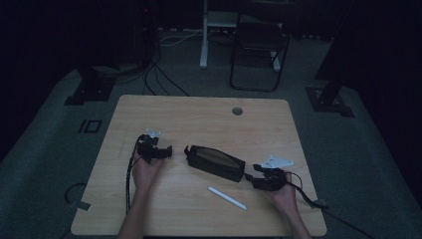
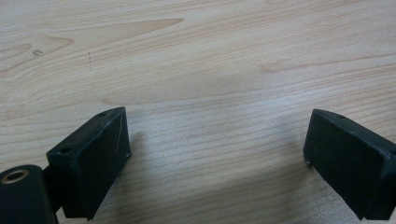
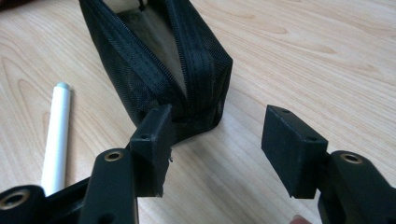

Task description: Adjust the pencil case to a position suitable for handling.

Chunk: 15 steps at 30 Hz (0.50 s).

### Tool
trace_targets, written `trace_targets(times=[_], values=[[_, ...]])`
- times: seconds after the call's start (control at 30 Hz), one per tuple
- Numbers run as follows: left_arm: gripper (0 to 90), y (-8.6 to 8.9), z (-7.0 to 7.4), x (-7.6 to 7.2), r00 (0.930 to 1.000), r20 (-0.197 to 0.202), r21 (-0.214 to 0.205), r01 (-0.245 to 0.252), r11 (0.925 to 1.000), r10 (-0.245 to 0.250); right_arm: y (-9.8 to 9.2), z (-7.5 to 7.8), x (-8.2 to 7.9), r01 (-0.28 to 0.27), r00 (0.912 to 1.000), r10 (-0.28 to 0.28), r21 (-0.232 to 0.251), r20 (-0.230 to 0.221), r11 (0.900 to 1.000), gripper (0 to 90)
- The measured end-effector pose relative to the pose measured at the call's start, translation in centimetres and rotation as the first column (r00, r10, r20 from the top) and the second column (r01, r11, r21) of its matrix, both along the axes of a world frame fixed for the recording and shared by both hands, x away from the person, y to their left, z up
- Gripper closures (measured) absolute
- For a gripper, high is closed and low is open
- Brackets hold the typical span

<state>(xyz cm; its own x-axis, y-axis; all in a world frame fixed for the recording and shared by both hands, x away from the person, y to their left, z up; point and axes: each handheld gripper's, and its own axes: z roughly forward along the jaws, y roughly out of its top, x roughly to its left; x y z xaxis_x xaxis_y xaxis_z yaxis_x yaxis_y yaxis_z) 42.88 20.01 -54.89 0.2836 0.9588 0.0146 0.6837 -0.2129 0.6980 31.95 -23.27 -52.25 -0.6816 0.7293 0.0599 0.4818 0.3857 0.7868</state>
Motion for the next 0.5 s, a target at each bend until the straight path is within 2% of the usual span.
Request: trace_targets(times=[0.33,0.5], values=[[7.7,0.0,0.0,0.0,1.0,0.001,-0.001,-0.002,1.0,0.002,0.3,-0.2,-0.7,-0.02,0.9997,0.02,0.012,-0.01,0.9997,43.6],[7.8,0.0,0.0,0.0,1.0,0.001,-0.001,-0.003,1.0,0.003,1.3,0.1,-1.2,-0.041,0.9989,0.042,-0.031,0.02,0.9987,43.5]])
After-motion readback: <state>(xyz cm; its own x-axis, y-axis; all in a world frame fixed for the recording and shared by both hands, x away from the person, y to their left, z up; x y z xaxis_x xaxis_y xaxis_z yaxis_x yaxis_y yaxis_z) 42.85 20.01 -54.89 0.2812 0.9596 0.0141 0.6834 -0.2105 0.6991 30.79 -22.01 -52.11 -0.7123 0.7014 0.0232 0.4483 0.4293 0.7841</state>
